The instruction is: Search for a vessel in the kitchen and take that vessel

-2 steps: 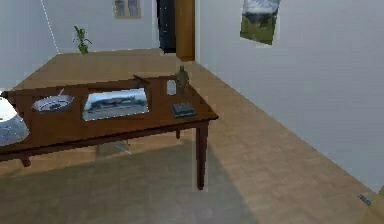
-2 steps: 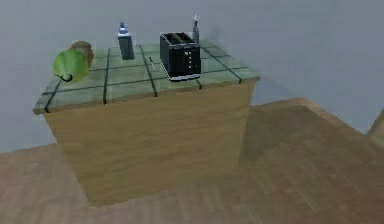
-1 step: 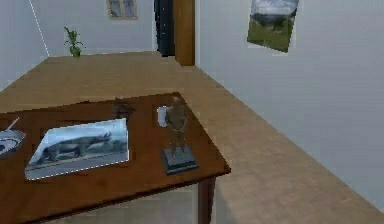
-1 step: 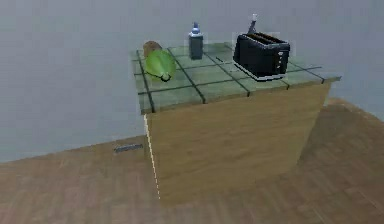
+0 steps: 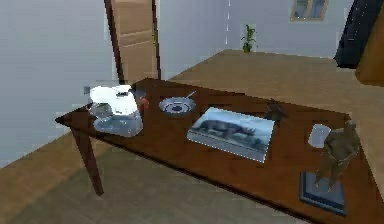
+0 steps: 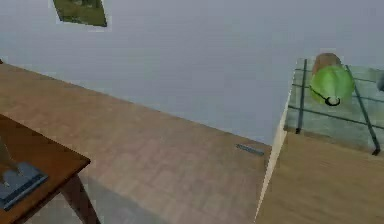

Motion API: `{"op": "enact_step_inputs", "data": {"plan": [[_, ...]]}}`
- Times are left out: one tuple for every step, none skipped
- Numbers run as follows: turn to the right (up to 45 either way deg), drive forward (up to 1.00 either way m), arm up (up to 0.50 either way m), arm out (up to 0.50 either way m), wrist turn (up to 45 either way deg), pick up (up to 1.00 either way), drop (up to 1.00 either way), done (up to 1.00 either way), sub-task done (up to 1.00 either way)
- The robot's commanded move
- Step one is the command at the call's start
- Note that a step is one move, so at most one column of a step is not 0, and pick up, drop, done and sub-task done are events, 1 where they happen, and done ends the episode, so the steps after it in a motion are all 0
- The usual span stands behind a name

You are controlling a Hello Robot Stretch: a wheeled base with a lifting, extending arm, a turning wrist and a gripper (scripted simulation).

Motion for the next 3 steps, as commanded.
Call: {"op": "enact_step_inputs", "data": {"plan": [[-45.0,0.00,0.00,0.00,0.0,0.00,0.00,0.00,0.00],[-9.0,0.00,0.00,0.00,0.0,0.00,0.00,0.00,0.00],[45.0,0.00,0.00,0.00,0.0,0.00,0.00,0.00,0.00]]}}
